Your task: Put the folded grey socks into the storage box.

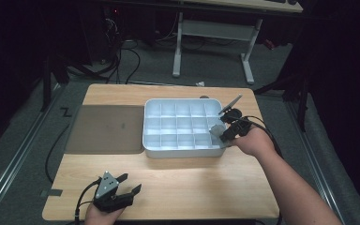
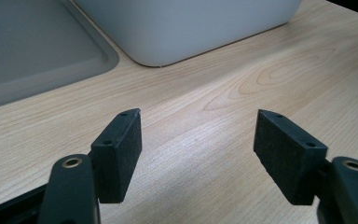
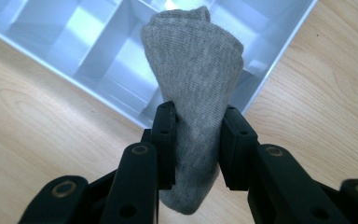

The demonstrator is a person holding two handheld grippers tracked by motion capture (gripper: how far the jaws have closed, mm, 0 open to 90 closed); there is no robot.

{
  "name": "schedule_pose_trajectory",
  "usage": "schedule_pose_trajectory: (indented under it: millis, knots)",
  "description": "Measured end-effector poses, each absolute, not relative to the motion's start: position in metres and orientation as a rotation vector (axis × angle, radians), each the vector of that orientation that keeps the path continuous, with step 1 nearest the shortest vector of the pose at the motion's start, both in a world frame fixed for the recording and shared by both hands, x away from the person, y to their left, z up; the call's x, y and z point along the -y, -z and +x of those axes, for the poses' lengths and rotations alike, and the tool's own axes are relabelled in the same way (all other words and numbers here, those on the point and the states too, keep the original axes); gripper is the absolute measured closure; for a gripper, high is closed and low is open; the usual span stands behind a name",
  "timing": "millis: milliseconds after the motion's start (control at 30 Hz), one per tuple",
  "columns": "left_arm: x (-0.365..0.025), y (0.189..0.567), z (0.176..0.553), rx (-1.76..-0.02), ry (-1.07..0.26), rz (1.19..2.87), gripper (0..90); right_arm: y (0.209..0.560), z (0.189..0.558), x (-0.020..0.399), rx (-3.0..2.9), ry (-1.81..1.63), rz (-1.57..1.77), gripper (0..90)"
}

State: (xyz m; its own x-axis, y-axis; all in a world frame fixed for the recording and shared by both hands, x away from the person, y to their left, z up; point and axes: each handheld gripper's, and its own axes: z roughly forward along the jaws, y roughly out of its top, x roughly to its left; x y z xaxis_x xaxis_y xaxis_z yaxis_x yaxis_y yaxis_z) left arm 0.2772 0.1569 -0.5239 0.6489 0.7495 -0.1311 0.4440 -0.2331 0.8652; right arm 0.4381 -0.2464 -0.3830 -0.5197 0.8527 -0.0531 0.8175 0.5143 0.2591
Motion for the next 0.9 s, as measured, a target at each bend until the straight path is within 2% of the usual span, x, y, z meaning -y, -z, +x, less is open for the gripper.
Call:
schedule_pose_trajectory:
  millis: [900]
  knots:
    - [-0.158, 0.525, 0.278, -0.96, -0.378, 1.877, 33.6, 0.419, 0.466, 0.238, -2.542, -0.153, 1.548, 71.6]
